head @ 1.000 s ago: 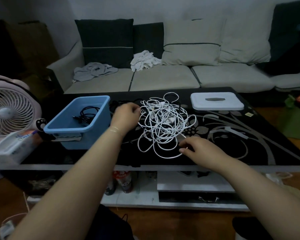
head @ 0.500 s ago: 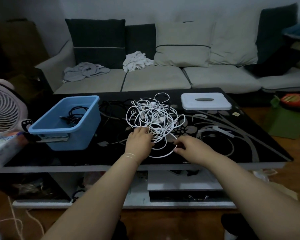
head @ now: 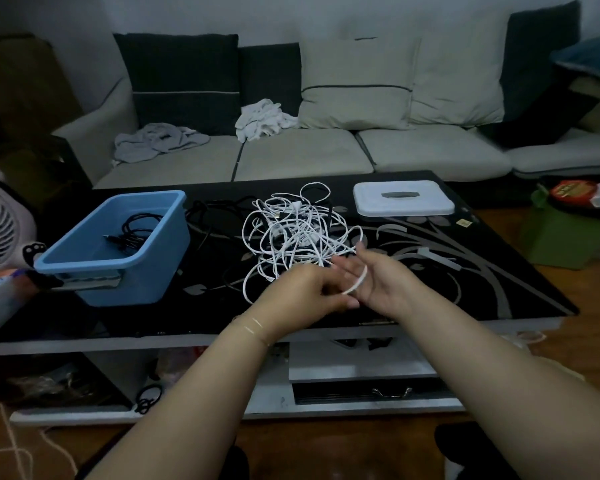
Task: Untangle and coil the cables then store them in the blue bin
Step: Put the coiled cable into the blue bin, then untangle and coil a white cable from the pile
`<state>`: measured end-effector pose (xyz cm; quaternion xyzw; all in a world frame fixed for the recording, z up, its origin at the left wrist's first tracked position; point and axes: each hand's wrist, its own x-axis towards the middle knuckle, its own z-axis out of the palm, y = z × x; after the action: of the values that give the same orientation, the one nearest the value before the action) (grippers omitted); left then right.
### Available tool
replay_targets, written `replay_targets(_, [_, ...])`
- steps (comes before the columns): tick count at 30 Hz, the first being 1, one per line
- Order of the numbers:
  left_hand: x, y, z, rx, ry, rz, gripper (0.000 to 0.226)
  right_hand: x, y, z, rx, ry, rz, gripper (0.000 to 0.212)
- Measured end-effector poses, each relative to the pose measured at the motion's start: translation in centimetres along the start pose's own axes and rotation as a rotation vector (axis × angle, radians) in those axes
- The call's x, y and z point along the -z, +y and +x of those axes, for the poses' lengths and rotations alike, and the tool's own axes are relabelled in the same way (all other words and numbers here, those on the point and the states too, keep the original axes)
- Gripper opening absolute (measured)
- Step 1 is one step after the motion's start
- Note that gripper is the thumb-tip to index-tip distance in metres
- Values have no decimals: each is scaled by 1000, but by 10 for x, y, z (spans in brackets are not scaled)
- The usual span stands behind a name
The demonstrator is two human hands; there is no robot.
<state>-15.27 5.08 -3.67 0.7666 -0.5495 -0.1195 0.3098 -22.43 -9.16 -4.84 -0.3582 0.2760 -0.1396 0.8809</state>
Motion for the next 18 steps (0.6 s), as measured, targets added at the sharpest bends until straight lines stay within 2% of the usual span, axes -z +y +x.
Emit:
replay_targets(1, [-2,1,0,34,-47,-66,14,0,0,0,46,23,-41,21])
replay_targets(3, [-3,0,1,147,-51,-209,27,-2,-1,-4,165,56,-222,22])
replay_targets(6, [4,-2,4,428,63,-586,59,-9,-3,-24,251,-115,-450,24])
replay_targets(9, [23,-10,8,528,324,-1278,68,-13,2,-49,144,-398,-860,26])
replay_targets(11, [37,-19,6,576,437,-1556,66,-11,8,-64,-75,-612,-1179,23])
replay_targets(13, [44,-25,1,648,426,-1597,61,-8,12,-72,-307,-825,-1391,27])
replay_targets(15, [48,-26,-2,673,395,-1459,50,-3,17,-73,-416,-904,-1501,45])
replay_targets(16, [49,-24,-3,650,344,-1357,40,-2,19,-71,-412,-854,-1513,58])
replay_targets(18, [50,-15,-9,530,139,-1150,29,-3,21,-66,-286,-586,-1435,73])
